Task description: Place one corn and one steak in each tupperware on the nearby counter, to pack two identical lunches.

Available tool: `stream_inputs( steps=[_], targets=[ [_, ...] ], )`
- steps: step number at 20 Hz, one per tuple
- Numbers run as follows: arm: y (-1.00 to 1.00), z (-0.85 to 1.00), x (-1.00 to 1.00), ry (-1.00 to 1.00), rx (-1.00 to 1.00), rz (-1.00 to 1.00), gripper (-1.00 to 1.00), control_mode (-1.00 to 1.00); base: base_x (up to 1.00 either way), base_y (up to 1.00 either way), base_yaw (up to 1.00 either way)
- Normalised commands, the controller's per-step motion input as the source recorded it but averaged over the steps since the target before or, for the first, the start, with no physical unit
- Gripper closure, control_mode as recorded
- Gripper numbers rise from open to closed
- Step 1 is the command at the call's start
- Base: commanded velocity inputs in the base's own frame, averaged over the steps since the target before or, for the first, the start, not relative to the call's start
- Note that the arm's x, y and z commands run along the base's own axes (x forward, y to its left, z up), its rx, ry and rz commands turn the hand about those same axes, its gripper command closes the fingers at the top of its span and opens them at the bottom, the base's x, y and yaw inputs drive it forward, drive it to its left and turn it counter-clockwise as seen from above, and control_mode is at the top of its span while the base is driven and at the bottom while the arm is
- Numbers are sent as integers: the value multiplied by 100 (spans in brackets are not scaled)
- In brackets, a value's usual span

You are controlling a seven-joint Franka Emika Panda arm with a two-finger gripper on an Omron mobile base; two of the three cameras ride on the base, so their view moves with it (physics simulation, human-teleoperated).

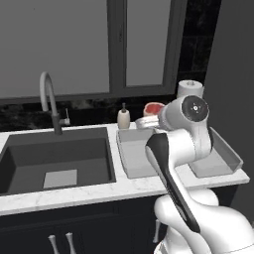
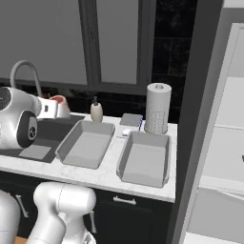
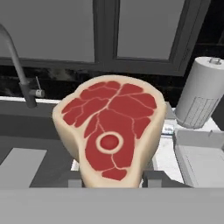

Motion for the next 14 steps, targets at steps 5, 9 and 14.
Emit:
stream_inputs(
  steps=[5,9,14],
  targets=[
    [-2,-57,37,22,0,0,100,-100,0,0,0],
    [-28,-44,57,16,0,0,100,-100,0,0,0],
    [-25,-51,51,10,0,0,100,-100,0,0,0]
  ],
)
